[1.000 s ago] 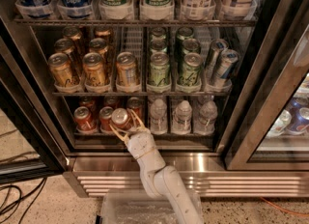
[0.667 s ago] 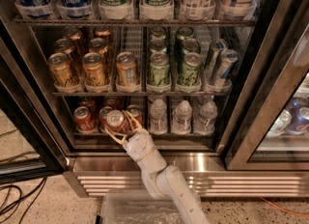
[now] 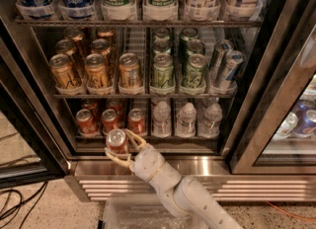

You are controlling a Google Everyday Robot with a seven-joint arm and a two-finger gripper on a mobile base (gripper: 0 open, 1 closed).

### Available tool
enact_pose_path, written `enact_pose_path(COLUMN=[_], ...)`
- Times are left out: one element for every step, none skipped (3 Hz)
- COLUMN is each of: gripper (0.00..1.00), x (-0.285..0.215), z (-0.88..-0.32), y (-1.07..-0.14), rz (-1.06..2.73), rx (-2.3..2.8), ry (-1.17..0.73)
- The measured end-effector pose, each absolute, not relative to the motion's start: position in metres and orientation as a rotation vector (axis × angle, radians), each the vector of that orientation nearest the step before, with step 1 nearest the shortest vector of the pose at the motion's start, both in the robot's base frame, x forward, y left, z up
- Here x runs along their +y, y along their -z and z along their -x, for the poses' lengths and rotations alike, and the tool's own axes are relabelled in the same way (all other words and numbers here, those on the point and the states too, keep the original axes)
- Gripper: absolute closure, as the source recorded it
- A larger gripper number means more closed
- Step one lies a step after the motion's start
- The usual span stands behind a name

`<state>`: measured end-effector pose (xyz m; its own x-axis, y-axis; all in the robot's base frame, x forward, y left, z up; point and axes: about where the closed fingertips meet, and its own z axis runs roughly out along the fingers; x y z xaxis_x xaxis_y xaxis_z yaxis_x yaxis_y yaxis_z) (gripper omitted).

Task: Pick coke can from bottom shelf of fridge

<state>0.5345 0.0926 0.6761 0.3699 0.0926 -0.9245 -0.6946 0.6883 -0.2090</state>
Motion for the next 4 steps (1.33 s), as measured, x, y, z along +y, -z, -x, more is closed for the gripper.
enact_pose_path(gripper=[1.0, 1.0, 1.0, 1.0], x=[0.084, 0.072, 0.061, 0.05], z=[-0.497, -0.462, -0.434, -0.416], y=[-0.676, -0.687, -0.701, -0.714], rz=[0.744, 0.845, 0.906, 0.931], rx=[1.161, 1.164, 1.112, 1.068], ry=[-0.611, -0.608, -0.58, -0.539])
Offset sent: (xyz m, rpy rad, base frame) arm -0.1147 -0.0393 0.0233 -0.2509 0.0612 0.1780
